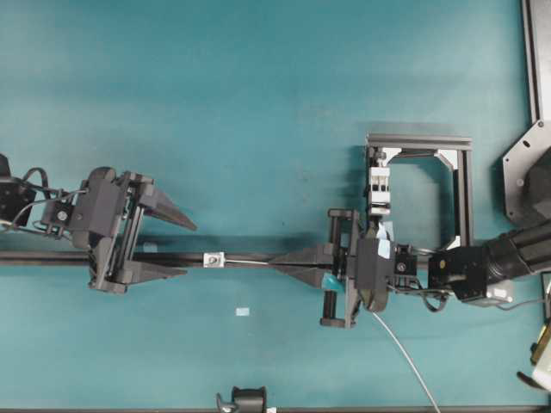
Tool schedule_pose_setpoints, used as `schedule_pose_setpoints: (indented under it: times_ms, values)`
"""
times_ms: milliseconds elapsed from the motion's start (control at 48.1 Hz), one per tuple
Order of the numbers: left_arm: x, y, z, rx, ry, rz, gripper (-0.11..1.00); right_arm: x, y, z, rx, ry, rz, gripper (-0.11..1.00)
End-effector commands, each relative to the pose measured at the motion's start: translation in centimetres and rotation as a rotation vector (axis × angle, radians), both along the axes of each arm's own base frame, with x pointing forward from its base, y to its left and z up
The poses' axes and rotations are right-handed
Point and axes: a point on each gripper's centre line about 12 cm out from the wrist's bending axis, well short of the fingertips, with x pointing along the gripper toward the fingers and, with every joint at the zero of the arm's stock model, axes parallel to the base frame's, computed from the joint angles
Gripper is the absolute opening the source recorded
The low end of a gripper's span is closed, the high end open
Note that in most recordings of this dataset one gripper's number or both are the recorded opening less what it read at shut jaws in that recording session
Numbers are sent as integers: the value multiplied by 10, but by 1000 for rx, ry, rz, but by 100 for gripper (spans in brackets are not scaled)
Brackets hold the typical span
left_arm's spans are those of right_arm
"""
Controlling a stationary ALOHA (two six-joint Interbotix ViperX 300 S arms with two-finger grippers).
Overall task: Insert the wire into the hole on the left side and pull it with the left arm.
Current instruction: 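Push the wire tip leftward through the hole in the white bracket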
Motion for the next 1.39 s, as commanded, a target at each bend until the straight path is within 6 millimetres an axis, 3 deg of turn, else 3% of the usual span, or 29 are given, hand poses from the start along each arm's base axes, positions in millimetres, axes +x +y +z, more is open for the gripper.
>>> schedule_pose_setpoints:
  times_ms: [0, 1371]
  values:
    - [5, -1, 12, -12, -45, 2, 78, 5, 1, 8, 13, -27, -5, 1]
    - [5, -1, 11, -9, -42, 0, 78, 44, -3, 9, -38, -23, -21, 1]
